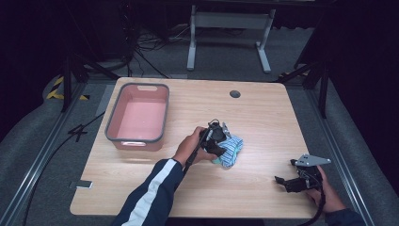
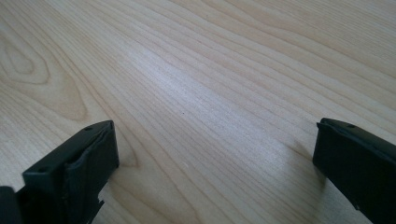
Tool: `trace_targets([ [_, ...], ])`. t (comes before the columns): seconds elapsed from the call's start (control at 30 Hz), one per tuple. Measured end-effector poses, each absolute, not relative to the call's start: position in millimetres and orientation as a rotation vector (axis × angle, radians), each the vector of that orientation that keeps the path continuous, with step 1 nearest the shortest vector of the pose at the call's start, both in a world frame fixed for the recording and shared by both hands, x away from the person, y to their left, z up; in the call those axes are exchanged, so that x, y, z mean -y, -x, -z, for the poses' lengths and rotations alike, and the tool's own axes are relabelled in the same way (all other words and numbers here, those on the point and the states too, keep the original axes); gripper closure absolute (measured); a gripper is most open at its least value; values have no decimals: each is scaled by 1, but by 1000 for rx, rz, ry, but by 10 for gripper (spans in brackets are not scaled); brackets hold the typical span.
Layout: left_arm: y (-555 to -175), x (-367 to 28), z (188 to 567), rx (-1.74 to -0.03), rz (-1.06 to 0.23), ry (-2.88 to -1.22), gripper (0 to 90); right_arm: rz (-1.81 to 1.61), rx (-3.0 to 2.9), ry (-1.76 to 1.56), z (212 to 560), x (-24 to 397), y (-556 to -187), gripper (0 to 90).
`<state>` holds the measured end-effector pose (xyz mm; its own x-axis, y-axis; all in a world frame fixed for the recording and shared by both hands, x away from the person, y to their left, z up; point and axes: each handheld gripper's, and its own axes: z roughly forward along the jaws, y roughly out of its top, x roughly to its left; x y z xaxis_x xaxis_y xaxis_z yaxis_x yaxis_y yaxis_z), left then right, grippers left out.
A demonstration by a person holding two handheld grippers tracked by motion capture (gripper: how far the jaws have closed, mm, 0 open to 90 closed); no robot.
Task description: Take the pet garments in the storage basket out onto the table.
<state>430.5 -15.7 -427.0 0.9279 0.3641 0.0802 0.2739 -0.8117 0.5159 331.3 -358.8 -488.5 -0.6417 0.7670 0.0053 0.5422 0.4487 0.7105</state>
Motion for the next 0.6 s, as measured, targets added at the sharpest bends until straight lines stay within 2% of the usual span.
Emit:
trace_targets([
  [0.6,-420,4,406,-430,-294,-2574,352,-999,-2387,-1119,489,359,-331,5],
])
